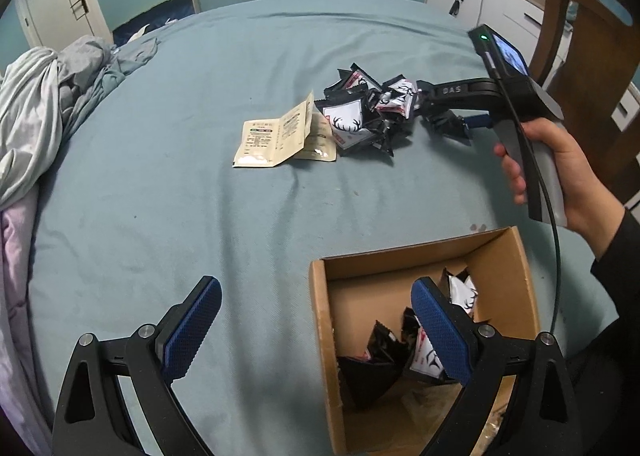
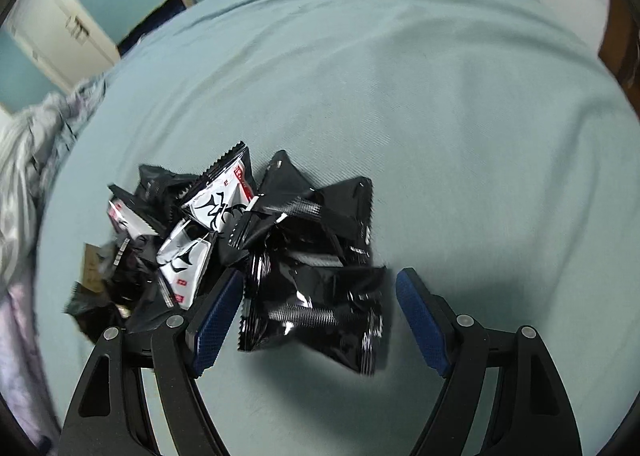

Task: Organize snacks
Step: 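Grasp a black snack packet from the pile with the right gripper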

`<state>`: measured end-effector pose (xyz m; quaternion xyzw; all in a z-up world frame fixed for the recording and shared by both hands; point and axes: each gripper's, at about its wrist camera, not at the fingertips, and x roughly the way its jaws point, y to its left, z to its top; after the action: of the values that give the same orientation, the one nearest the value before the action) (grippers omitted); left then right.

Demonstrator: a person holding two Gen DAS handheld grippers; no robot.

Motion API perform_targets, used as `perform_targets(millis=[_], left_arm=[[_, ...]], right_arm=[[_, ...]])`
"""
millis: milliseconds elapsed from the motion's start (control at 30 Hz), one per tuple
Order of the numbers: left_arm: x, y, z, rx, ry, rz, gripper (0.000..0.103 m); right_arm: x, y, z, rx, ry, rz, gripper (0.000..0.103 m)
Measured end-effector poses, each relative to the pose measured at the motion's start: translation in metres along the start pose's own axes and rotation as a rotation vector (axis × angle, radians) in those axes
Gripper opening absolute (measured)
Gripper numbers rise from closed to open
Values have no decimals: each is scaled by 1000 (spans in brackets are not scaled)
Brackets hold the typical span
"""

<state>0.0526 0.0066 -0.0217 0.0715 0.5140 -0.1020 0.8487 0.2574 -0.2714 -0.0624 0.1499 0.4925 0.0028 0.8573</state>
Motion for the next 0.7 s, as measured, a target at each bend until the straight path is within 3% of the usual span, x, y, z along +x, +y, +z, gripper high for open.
perform_targets(millis=[133,233,267,433,533,700], left_arm=[[0,0,1,-1,-6,5,97],[0,-3,1,6,-18,15,97],[0,-5,1,14,-25,28,97],[0,-11,-1,32,-39,77,97],[-7,-15,-5,33,-49,67,97],[-23,-25,-7,66,-103,115,97]], right_arm=[[5,21,-14,-126,-8,-106,77],[1,32,-27,-205,-32,-157,48],[-3,33,-28,-201,-35,-149,40],[-34,18,-41,-120,-28,-57,24],[-56,11,-53,-90,-33,-21,23],[-107,10,-70,-70,-86,65,23]])
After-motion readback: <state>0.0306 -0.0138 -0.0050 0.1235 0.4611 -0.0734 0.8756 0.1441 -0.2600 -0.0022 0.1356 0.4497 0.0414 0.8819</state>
